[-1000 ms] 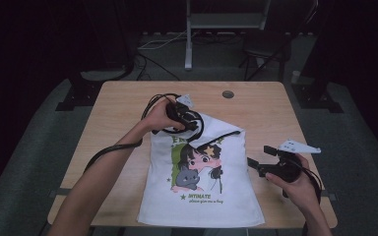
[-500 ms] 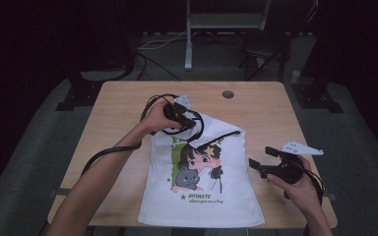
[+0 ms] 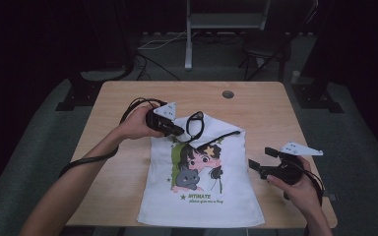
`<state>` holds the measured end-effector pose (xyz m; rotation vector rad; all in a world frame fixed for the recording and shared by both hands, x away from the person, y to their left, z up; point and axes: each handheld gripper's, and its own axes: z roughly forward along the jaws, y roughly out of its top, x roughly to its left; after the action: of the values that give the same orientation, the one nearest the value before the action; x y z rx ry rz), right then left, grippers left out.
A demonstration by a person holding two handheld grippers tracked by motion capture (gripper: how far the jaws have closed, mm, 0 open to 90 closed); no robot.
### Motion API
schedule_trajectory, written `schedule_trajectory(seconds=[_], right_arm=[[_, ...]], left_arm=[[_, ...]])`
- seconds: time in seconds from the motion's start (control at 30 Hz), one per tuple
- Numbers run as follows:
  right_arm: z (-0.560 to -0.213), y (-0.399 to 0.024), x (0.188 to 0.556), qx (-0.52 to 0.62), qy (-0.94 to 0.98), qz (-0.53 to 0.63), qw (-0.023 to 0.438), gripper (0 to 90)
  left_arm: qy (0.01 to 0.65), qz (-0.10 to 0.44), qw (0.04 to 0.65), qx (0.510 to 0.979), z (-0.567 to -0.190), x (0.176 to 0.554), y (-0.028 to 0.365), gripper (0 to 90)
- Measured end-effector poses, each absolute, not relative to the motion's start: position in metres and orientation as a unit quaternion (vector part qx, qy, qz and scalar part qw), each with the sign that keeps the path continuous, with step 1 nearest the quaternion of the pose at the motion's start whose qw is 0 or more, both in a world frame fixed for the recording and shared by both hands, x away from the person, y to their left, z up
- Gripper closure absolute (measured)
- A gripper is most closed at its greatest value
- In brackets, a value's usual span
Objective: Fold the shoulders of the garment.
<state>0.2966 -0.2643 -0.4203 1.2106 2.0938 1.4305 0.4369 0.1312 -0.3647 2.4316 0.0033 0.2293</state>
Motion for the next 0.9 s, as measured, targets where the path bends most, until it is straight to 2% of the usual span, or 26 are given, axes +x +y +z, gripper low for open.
schedule_trajectory(seconds=[0.13,0.3,0.6,0.73,0.83,0.9], right_arm=[[-0.421,-0.259,0.299,0.419,0.741,0.499,0.163,13.5],[-0.420,-0.252,0.302,0.412,0.747,0.496,0.158,13.5],[-0.404,-0.212,0.321,0.365,0.784,0.476,0.160,13.8],[-0.401,-0.188,0.338,0.348,0.801,0.465,0.149,13.7],[-0.402,-0.172,0.349,0.337,0.810,0.459,0.142,13.7],[-0.403,-0.162,0.356,0.332,0.816,0.453,0.137,13.8]], left_arm=[[-0.003,0.096,0.315,0.944,-0.373,0.435,0.133,83.7],[-0.006,0.073,0.272,0.959,-0.393,0.437,0.129,75.6],[0.006,0.069,0.272,0.960,-0.400,0.436,0.118,65.7],[0.017,0.074,0.274,0.959,-0.399,0.435,0.119,55.3],[0.045,0.077,0.288,0.953,-0.395,0.434,0.124,39.7],[0.047,0.073,0.299,0.950,-0.393,0.432,0.127,38.9]])
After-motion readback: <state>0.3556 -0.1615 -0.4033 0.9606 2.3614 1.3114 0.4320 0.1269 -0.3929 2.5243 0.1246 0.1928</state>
